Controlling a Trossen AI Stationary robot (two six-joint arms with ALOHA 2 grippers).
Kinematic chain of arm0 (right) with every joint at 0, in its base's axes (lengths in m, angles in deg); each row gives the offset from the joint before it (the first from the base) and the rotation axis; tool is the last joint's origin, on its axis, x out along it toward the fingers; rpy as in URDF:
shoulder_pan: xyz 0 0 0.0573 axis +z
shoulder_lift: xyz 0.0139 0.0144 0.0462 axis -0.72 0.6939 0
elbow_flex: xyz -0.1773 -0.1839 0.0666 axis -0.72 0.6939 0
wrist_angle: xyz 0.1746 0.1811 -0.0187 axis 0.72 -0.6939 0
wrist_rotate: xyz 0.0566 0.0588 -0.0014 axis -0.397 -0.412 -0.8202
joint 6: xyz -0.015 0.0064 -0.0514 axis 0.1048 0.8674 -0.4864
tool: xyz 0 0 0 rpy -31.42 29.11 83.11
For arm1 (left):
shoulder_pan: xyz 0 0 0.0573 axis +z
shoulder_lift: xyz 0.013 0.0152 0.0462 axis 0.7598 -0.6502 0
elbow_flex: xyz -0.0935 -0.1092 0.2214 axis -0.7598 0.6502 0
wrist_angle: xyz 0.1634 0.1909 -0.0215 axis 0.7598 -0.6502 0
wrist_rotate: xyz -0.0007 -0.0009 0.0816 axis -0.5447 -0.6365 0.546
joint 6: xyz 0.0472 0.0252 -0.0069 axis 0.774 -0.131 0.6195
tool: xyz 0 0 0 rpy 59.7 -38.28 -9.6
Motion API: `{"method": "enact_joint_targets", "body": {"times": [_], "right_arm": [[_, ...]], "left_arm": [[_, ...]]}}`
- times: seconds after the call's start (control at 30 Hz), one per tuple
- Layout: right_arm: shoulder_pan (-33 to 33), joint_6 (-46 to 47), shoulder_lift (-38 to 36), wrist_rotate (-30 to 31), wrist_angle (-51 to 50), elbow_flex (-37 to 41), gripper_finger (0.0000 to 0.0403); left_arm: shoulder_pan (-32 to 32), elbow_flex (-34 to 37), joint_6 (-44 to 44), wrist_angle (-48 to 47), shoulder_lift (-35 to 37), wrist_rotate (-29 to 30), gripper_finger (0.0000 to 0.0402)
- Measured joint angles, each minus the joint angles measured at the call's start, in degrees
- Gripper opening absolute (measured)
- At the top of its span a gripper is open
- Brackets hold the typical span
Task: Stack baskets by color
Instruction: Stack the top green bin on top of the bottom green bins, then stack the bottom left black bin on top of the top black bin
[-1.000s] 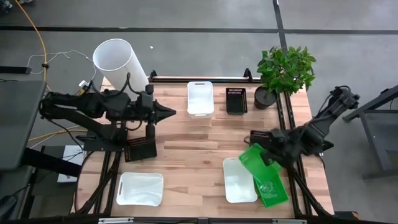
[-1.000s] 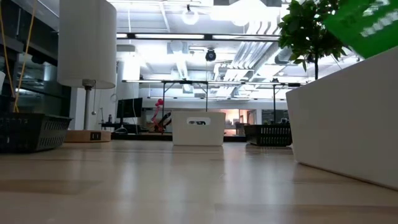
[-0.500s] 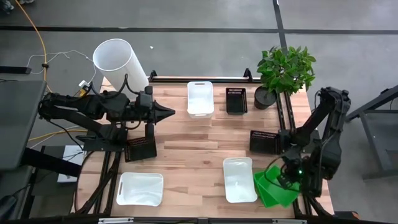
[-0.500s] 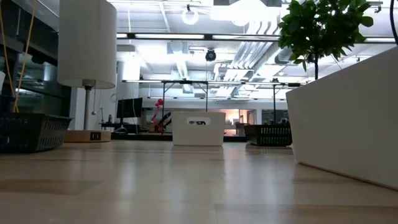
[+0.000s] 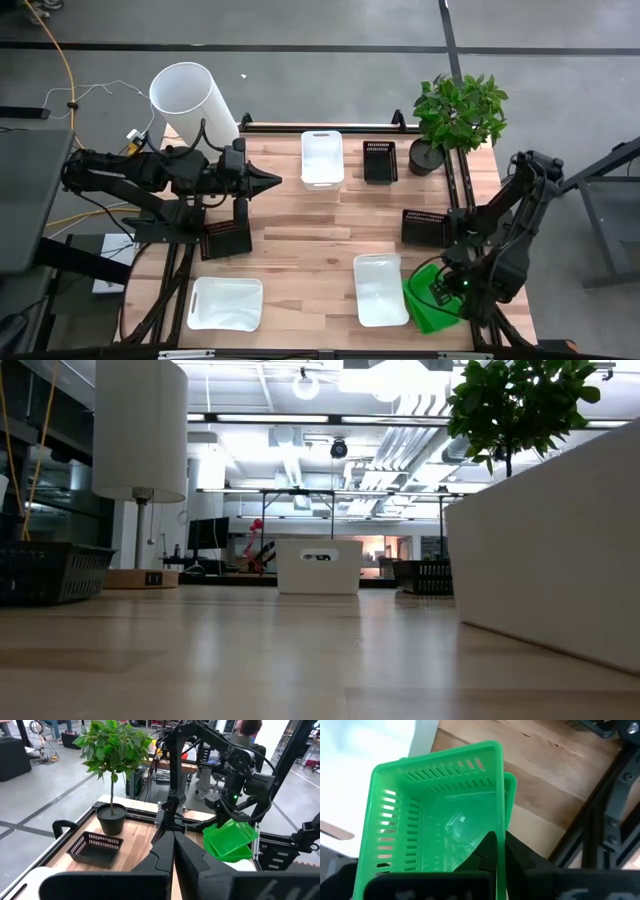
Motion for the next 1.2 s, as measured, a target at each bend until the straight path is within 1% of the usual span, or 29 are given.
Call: {"method": "enact_joint_targets", "body": {"times": [0.17, 0.27, 0.37, 0.57, 0.67, 0.8, 0.87, 0.93, 1.0, 1.07, 1.13, 1.2], "right_arm": [[-0.68, 0.26, 1.24, 0.01, 0.01, 0.00, 0.0002], [-1.24, 1.40, 1.28, -0.31, 0.07, 0.00, 0.0014], [-1.93, 1.25, 1.28, -0.02, 0.30, 0.00, 0.0045], [-2.21, 1.04, 0.75, 0.44, 0.40, 0.00, 0.0141], [-2.19, -0.58, -1.13, 1.19, 0.34, 0.00, 0.0178], [-2.19, -3.08, -5.04, 2.93, -0.42, 0.00, 0.0199], [-2.21, -3.50, -7.02, 5.78, -0.59, 0.00, 0.0200], [-2.89, -4.49, -8.95, 10.14, 0.34, 0.00, 0.0201], [-4.53, -7.51, -10.37, 14.95, 2.54, 0.00, 0.0201], [-7.11, -12.80, -11.38, 18.48, 5.27, 0.00, 0.0201], [-10.76, -20.09, -11.74, 19.50, 9.12, 0.00, 0.0201], [-14.97, -29.30, -11.55, 19.05, 13.72, 0.00, 0.0201]], "left_arm": [[0.00, 0.00, 0.01, 0.00, 0.00, 0.02, 0.0000], [0.00, 0.00, 0.07, 0.00, 0.00, 0.04, 0.0000], [0.00, 0.00, 0.17, -0.02, 0.00, 0.13, 0.0000], [0.00, 0.00, 0.20, -0.02, 0.00, 0.17, 0.0000], [0.22, 0.00, 0.73, -0.02, 0.00, 0.18, 0.0000], [0.71, 0.00, 1.08, -0.04, 0.00, 0.15, 0.0000], [1.01, 0.00, 1.07, -0.04, 0.00, 0.11, 0.0000], [1.13, 0.00, 1.07, -0.07, 0.00, 0.09, 0.0000], [1.25, 0.00, 1.07, -0.09, 0.00, 0.04, 0.0000], [1.23, 0.00, 0.89, -0.11, 0.00, -0.01, 0.0000], [1.22, 0.00, -0.02, -0.14, 0.00, -0.60, 0.0000], [1.23, 0.00, -1.13, -0.15, 0.00, -1.99, 0.0000]]}}
